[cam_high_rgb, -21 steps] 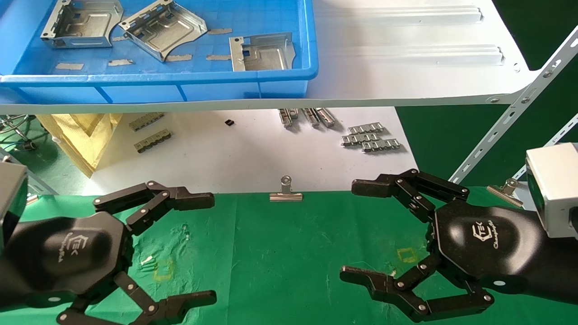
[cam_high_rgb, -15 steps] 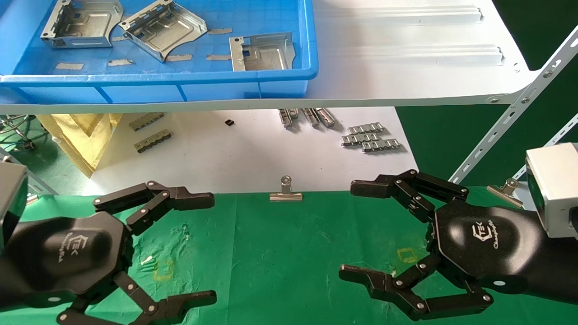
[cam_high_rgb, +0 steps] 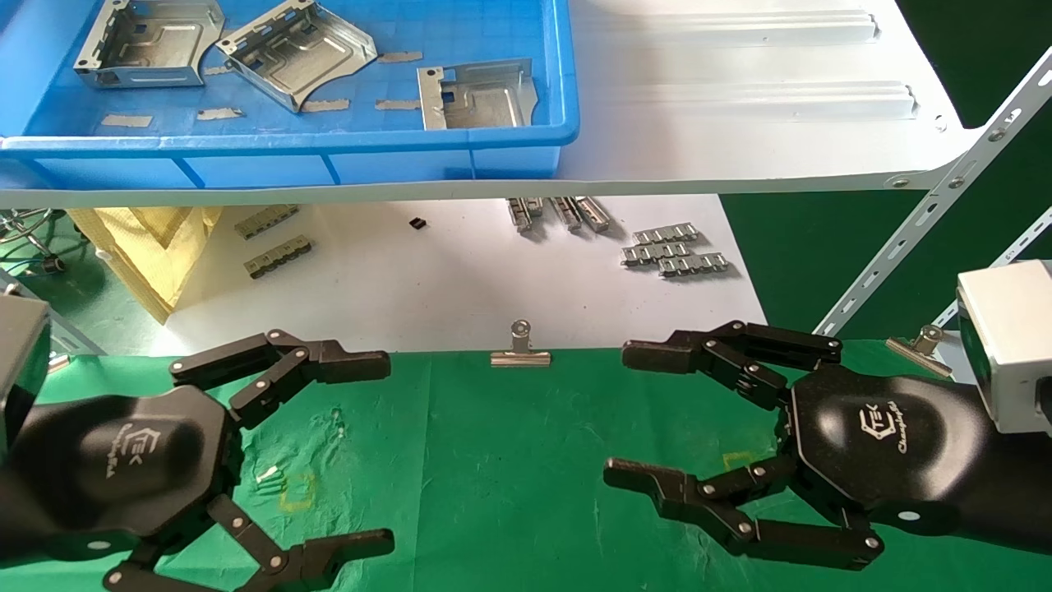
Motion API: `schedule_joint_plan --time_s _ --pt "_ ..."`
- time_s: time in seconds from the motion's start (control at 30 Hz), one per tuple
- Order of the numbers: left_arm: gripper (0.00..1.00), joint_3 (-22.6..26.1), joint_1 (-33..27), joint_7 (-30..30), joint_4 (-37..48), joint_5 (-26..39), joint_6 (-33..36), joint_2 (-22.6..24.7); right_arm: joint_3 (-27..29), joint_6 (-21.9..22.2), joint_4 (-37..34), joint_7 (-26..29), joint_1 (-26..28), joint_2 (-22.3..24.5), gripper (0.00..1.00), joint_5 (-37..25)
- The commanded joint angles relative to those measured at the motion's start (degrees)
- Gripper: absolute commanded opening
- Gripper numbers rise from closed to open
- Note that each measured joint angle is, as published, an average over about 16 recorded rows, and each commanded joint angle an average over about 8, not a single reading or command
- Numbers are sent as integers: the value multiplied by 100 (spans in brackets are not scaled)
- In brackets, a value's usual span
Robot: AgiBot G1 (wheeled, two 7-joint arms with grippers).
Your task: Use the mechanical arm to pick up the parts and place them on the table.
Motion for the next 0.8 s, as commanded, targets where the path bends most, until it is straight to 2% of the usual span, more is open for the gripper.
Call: schedule_joint_plan --time_s 0.03,0.27,0.4,0.57,0.8 --pt "100 0 0 0 0 0 0 0 0 0 0 0 0 0 0 0" --pt "100 -6 -14 -7 -1 -16 1 4 0 0 0 0 0 0 0 0" --pt "100 -56 -317 -23 87 -37 -12 42 0 0 0 0 0 0 0 0" --pt "100 -36 -1429 100 595 370 -103 245 0 0 0 0 0 0 0 0" --pt "100 524 -3465 427 2089 1861 -494 1108 0 0 0 0 0 0 0 0"
